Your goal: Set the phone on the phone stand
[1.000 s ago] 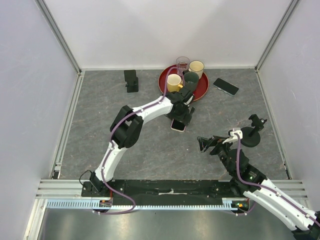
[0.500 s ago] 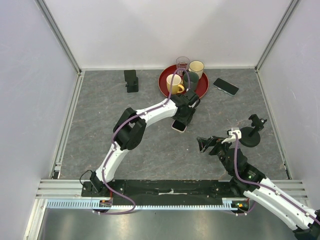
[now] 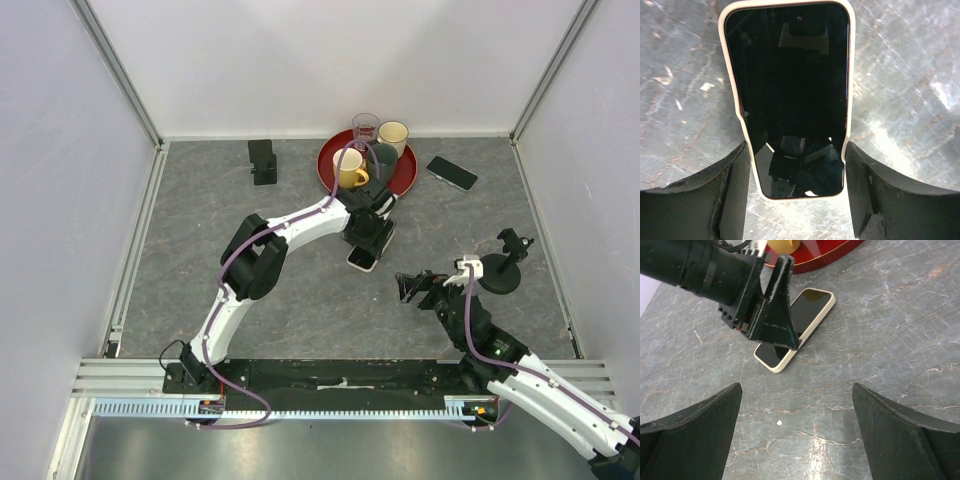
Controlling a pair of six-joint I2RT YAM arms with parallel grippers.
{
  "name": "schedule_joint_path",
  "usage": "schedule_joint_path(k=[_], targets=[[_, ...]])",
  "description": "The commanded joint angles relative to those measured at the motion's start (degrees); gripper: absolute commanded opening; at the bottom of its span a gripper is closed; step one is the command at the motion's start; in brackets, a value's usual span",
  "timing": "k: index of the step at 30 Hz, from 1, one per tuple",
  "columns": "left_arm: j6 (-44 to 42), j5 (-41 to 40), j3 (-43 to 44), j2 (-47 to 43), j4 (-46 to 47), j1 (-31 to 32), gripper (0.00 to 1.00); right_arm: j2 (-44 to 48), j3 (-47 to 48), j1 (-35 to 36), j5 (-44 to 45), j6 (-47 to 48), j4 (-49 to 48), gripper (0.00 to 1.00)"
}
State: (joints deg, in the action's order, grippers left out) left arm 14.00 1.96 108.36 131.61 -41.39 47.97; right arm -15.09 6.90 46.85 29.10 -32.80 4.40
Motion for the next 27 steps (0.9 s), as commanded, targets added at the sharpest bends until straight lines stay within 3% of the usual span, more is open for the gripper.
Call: schedule_joint_path(k=[1, 4, 6, 14, 17, 18, 21, 27], targets=[[2.1, 14.4, -2.5, -4.1, 0.2, 0.3, 0.02, -1.0, 1.2, 0.0, 6.2, -3.2, -0.4, 0.98], [3.9, 18.9, -4.8, -5.5, 2.9, -0.1, 0.02, -3.1, 2.1, -0.1, 13.3, -10.1, 3.5, 0.98], [5.2, 22.8, -5.2, -5.1, 3.7, -0.2, 0.02, -5.3, 3.4, -0.1, 16.4, -19.4, 8.1, 0.98], [10.3, 33.3, -8.2, -5.0, 8.6, -1.6, 0.02, -28.0, 17.2, -3.1, 9.3, -21.2, 5.3, 0.98], [11.0, 34.6, -8.5, -5.1, 9.1, -1.7, 0.02, -35.9, 18.8, -11.0, -2.3, -22.1, -0.6, 0.98], [11.1, 34.7, -8.8, -5.4, 9.2, -1.6, 0.02, -37.6, 18.3, -17.0, -11.4, -22.9, -2.9, 0.98], [11.5, 35.1, -9.8, -6.1, 9.8, -1.7, 0.02, -43.3, 14.9, -26.5, -26.3, -25.9, -14.5, 0.98], [12.4, 36.7, -10.2, -7.2, 10.8, -1.6, 0.02, -50.0, 13.0, -31.2, -30.1, -27.1, -24.1, 0.94]])
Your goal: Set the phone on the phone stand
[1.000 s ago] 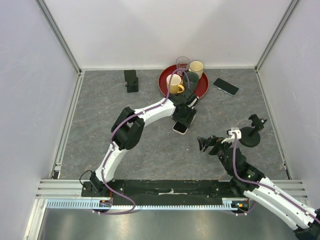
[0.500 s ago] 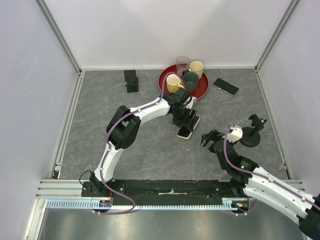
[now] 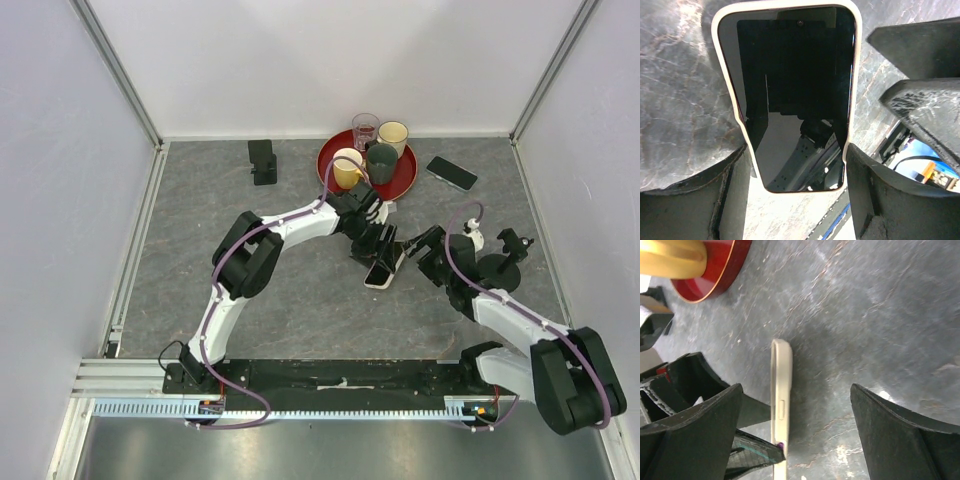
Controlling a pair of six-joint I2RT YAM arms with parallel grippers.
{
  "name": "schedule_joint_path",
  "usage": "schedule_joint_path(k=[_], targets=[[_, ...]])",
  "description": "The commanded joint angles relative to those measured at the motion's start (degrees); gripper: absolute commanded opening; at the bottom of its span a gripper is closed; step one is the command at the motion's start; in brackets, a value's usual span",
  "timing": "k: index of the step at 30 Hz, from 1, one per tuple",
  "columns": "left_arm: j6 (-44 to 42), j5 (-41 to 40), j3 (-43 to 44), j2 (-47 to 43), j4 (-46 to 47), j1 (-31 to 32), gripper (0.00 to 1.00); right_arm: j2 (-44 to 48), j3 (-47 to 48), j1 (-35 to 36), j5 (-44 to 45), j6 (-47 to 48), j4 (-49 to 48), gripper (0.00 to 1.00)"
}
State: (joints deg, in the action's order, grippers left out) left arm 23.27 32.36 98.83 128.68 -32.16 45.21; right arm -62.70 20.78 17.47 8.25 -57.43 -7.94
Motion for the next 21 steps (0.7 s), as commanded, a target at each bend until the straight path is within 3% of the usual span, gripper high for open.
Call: schedule_joint_path(k=[1, 5, 11, 14, 15, 18, 19, 21], targets=[[3.4, 6.7, -0.9, -4.5, 1.9, 1.0, 0.02, -4.0, -1.3, -1.8, -10.7, -2.5, -13.4, 0.92], [4.7, 8.5, -1.5, -4.9, 3.1, 1.2, 0.02, -9.1, -2.2, -1.9, -12.4, -3.6, -17.8, 0.87], [4.7, 8.2, -2.9, -7.1, 4.4, 1.6, 0.02, -16.9, -2.6, -1.9, -15.7, -4.5, -25.3, 0.61], [4.5, 8.2, -2.9, -7.3, 4.2, 1.9, 0.02, -17.6, -2.3, -1.9, -17.4, -2.8, -26.6, 0.4], [4.2, 8.0, -2.8, -7.3, 3.9, 1.9, 0.03, -16.2, -2.4, -1.9, -17.5, -2.3, -26.3, 0.23], [2.4, 6.4, -2.6, -8.9, 3.4, 1.9, 0.32, -10.5, -3.9, -1.9, -16.4, 1.2, -24.6, 0.0], [1.4, 5.8, -3.0, -9.7, 3.4, 1.9, 0.46, -8.5, -4.9, -1.9, -16.1, 4.7, -23.4, 0.0], [0.8, 5.9, -4.0, -12.4, 5.4, 1.6, 0.58, -2.1, -5.9, -1.9, -16.1, 9.3, -22.3, 0.0]])
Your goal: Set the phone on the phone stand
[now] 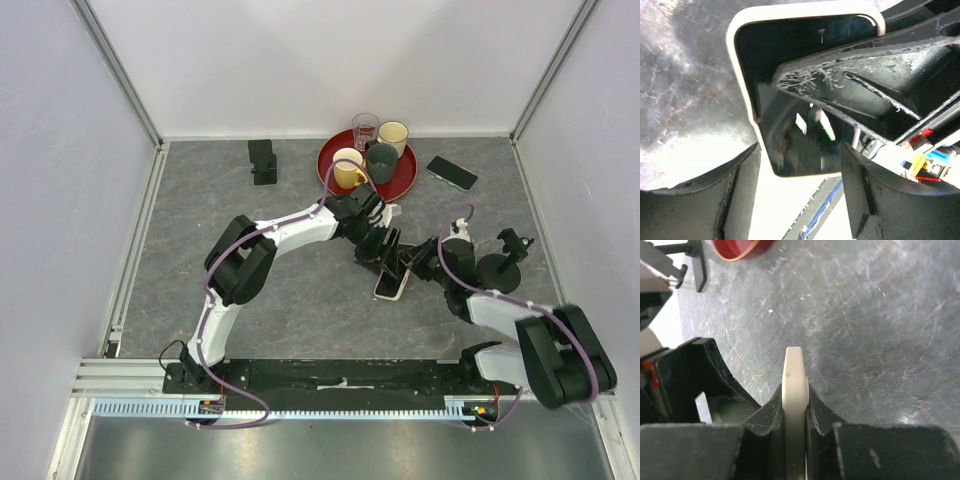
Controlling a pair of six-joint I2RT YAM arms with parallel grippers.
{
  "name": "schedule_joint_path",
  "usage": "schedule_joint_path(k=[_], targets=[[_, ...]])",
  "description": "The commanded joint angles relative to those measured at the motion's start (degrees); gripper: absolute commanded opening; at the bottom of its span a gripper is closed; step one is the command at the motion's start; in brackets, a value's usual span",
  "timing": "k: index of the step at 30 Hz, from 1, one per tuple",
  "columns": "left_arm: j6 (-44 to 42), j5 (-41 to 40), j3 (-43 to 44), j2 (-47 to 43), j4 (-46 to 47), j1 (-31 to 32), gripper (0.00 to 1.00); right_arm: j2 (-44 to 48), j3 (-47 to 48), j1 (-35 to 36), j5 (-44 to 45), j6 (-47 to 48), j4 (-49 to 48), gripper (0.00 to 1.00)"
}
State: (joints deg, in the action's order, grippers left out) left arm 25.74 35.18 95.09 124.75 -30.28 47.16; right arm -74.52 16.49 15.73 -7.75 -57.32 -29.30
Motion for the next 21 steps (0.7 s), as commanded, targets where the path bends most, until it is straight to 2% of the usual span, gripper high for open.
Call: schedule_joint_path(k=[1, 4, 5, 7, 8, 14, 17, 21], targets=[[-1.8, 3.8, -1.9, -9.5, 4.9, -0.4, 0.65, 12.0, -3.0, -0.2, -0.8, 13.9, -0.8, 0.0], [-1.2, 6.5, -6.7, -14.6, 12.2, -1.4, 0.71, 21.3, -6.1, -0.3, -3.8, 19.0, -0.1, 0.0], [-1.1, 7.3, -8.0, -16.9, 16.2, -2.1, 0.72, 26.6, -7.0, -0.3, -4.5, 20.8, 0.0, 0.0], [-1.1, 9.5, -9.8, -18.1, 18.0, -2.7, 0.72, 32.5, -9.5, -0.3, -8.0, 22.2, -0.4, 0.0], [-1.2, 10.8, -9.9, -18.4, 19.2, -3.2, 0.72, 38.4, -10.1, -0.4, -9.1, 22.9, -0.5, 0.0], [-0.7, 23.3, -11.6, -20.2, 26.1, -4.1, 0.71, 59.1, -12.4, -0.4, -19.2, 25.8, 1.2, 0.0], [0.0, 30.9, -12.7, -21.3, 32.0, -4.0, 0.71, 63.7, -12.3, -0.4, -22.2, 27.2, 4.2, 0.0], [-2.5, 37.8, -12.9, -22.5, 33.2, -3.2, 0.68, 63.4, -13.9, -0.4, -26.1, 24.5, -1.6, 0.0]])
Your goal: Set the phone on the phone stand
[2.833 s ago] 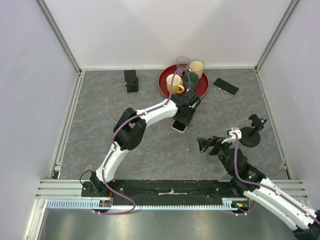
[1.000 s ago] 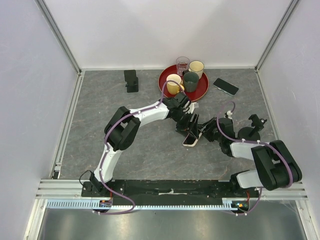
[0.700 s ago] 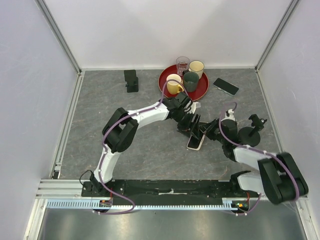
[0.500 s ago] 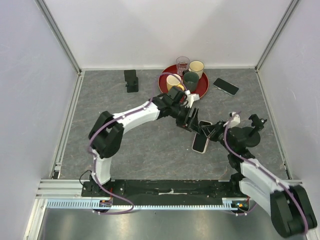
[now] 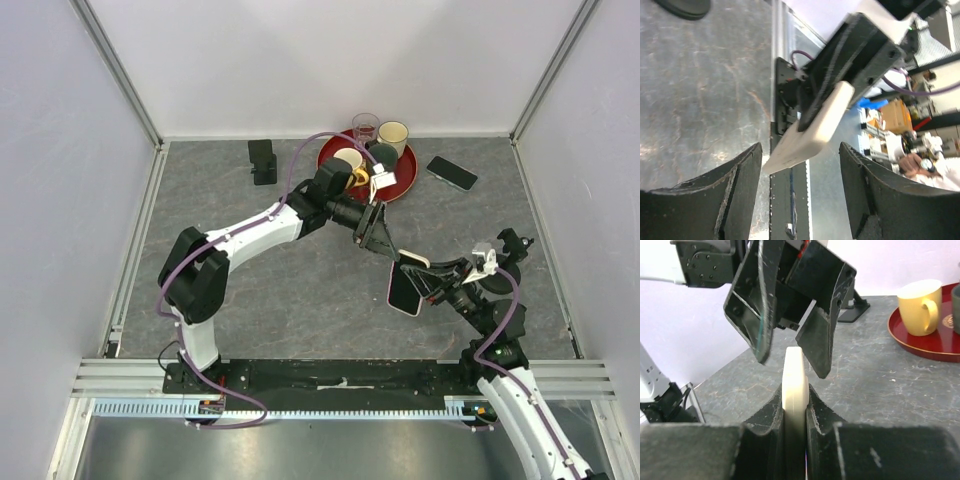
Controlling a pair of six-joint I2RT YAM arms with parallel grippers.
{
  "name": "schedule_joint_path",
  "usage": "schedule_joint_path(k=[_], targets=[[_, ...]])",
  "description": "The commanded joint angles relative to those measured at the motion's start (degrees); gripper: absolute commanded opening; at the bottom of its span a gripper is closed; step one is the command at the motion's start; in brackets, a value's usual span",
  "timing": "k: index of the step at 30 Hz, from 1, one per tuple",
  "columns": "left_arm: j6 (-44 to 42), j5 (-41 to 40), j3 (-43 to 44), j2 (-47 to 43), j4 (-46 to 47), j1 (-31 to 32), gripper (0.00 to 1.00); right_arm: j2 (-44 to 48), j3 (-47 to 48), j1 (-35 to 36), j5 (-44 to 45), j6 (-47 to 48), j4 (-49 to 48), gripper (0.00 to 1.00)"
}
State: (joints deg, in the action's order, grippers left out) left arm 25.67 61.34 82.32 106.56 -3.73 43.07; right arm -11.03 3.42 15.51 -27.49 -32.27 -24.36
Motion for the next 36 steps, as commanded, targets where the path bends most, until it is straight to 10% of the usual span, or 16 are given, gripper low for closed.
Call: schedule_joint_path(k=[1, 7, 22, 32, 36], targets=[[-3.3, 12.3, -0.4, -4.9, 6.6, 1.2, 0.67, -0.9, -0.9, -0.2, -7.2, -1.5, -7.8, 0.0], [-7.4, 13.6, -0.1, -4.5, 4.1, 4.4, 0.43, -8.7, -1.8, -0.2, -13.1, -5.7, -19.9, 0.0], [-10.9, 12.7, 2.0, -3.4, -1.7, 4.7, 0.43, -1.3, -2.5, -0.2, -8.3, -7.1, -16.0, 0.0], [-15.1, 7.1, 1.3, -4.9, -4.1, 5.9, 0.02, -6.6, -3.0, -0.2, -9.7, -10.3, -21.6, 0.01], [-16.4, -0.2, 0.8, -6.9, -5.5, 5.9, 0.02, -7.3, -2.5, -0.2, -10.4, -8.2, -15.4, 0.33]])
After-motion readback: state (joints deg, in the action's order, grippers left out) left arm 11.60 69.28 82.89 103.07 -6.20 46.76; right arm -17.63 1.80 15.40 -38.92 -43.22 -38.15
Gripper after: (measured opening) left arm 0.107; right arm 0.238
